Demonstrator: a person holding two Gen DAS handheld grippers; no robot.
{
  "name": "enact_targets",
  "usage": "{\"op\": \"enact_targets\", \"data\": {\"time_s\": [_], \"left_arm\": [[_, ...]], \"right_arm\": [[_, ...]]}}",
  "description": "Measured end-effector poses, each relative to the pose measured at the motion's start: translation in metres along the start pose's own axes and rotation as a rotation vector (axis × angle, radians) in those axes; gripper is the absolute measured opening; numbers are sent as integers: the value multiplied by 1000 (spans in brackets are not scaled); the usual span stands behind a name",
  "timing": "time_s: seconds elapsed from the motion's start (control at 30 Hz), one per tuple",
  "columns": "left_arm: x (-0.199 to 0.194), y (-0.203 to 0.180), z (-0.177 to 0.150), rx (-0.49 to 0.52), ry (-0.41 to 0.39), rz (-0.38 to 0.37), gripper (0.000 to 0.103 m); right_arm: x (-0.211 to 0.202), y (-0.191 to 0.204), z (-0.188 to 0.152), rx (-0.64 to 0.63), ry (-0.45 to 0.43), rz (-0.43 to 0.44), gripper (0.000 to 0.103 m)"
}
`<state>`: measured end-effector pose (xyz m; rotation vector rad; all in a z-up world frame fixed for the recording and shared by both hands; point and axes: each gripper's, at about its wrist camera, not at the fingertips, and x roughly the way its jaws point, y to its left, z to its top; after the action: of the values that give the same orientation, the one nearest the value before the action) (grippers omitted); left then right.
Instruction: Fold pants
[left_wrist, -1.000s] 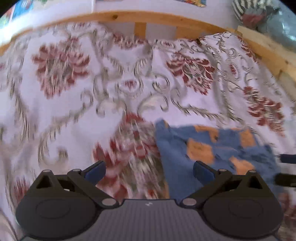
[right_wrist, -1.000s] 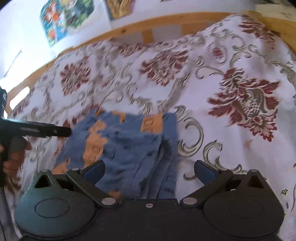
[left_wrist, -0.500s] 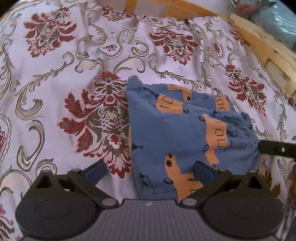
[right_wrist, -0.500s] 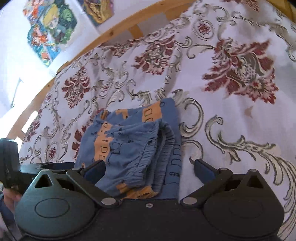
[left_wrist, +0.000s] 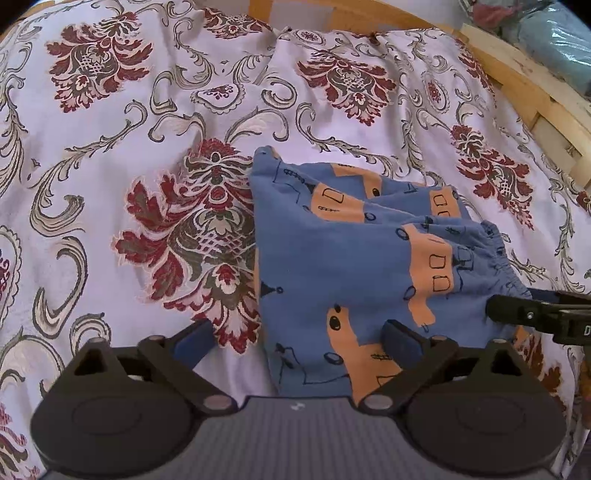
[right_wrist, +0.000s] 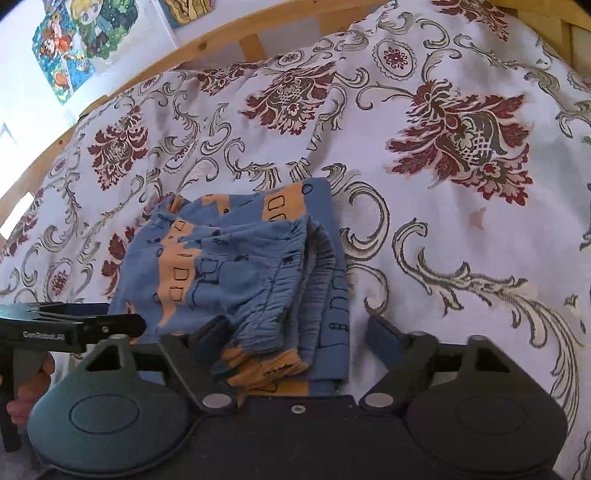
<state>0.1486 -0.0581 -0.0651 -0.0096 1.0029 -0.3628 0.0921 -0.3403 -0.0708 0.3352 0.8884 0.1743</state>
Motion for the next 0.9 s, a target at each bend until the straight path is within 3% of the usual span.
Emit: {"op": "enact_targets", "data": {"time_s": [0.07, 0.13, 0.23, 0.53, 0.83, 0.9], "left_arm": [[-3, -1, 1, 0, -11, 0, 85], [-5, -3, 2, 7, -19, -11, 73], [-6, -4, 2, 9, -21, -18, 63], [-1, 10, 6, -102, 20, -67, 60], [-8, 2, 12, -86, 32, -28, 23], [-11, 2, 12, -102, 24, -22, 20]], "right_arm": [[-2, 3, -1, -2, -2, 9, 60], [-3, 6, -2, -5, -3, 12, 53], [-3, 10, -3, -10, -8, -1, 48], [-5, 15, -5, 0, -30, -16, 39], [-10, 67, -19, -292, -110, -208, 31], [-12, 77, -23, -360, -153, -245, 30]]}}
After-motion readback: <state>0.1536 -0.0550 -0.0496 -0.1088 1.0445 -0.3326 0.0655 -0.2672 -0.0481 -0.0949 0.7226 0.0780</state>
